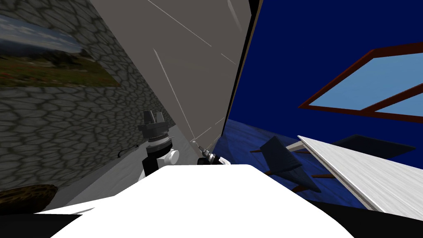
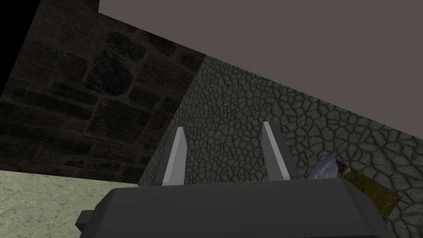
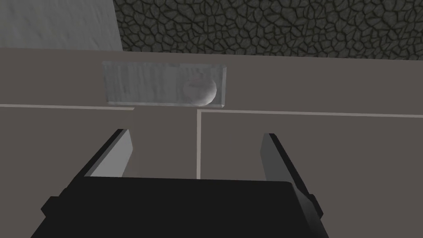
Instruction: Push the door open
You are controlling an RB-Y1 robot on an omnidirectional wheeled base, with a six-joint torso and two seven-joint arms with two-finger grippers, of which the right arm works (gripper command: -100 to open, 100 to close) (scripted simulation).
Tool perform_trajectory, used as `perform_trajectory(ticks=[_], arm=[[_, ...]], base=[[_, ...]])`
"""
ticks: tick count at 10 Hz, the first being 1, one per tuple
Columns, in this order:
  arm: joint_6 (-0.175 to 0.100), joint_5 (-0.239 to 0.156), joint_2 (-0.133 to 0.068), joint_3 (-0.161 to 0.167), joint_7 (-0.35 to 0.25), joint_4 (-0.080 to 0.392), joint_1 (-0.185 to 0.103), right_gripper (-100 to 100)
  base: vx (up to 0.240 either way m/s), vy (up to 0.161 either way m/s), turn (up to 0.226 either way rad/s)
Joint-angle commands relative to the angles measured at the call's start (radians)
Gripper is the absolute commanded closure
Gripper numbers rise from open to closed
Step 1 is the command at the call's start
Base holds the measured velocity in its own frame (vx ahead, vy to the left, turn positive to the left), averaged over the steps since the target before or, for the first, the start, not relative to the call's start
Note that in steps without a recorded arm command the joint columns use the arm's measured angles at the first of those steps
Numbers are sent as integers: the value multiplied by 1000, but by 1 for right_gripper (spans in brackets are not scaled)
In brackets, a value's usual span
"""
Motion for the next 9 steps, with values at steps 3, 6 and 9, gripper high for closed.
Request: perform_trajectory(ticks=[3, 6, 9], arm=[[0, 0, -1, 0, 0, 0, 0, 100], [0, 0, -1, 0, 0, 0, 0, 100], [14, -14, 16, -68, 26, 15, 4, -100]], base=[[-14, -23, 2], [-6, -8, 0], [-96, 83, -112]])
